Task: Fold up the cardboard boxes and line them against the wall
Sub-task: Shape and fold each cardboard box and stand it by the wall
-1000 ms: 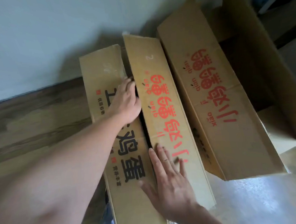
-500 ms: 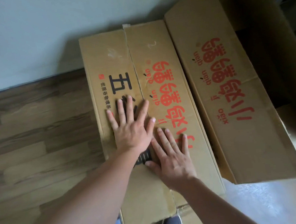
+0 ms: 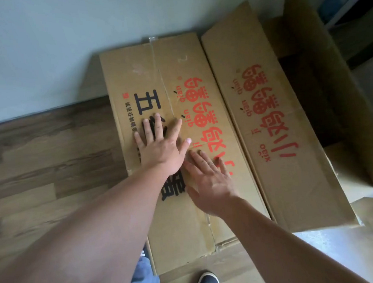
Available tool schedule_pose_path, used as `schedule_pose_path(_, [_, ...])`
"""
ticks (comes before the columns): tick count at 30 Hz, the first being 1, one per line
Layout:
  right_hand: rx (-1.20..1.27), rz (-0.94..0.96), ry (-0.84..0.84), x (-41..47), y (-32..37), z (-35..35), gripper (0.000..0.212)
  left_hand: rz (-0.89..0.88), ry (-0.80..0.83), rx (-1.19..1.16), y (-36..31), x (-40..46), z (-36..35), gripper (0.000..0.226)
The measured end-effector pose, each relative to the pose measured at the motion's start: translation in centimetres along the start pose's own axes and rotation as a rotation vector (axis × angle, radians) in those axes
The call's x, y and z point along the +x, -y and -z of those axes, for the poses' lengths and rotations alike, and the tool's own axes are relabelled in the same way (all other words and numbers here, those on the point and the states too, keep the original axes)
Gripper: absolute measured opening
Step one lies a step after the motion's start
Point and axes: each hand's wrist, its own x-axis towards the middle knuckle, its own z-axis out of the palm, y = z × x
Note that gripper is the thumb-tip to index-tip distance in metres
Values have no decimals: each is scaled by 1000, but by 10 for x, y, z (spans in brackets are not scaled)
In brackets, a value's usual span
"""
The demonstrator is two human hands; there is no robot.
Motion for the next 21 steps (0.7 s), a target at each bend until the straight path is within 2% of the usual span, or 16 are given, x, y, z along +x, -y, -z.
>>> schedule_pose_path(2, [59, -20, 1, -2, 10, 21, 69, -29, 14, -8, 0, -15, 18, 69])
schedule_pose_path(5, [114, -54, -48, -14, 30, 68, 55, -8, -29, -25, 5, -51, 52, 68])
schedule_pose_path(9, [37, -36, -4, -39, 65, 133, 61, 46, -91, -73, 17, -105, 110, 68])
schedule_pose_path(12, [27, -19, -22, -63, 103, 179, 58, 93, -112, -120, 33, -153, 159, 69])
schedule_pose_path(16, [22, 19, -35, -111, 176, 233, 49, 175, -178, -237, 70, -243, 218, 72])
schedule_pose_path(21, [-79, 101, 10, -181, 302, 264, 56, 359, -267, -319, 150, -383, 262, 73])
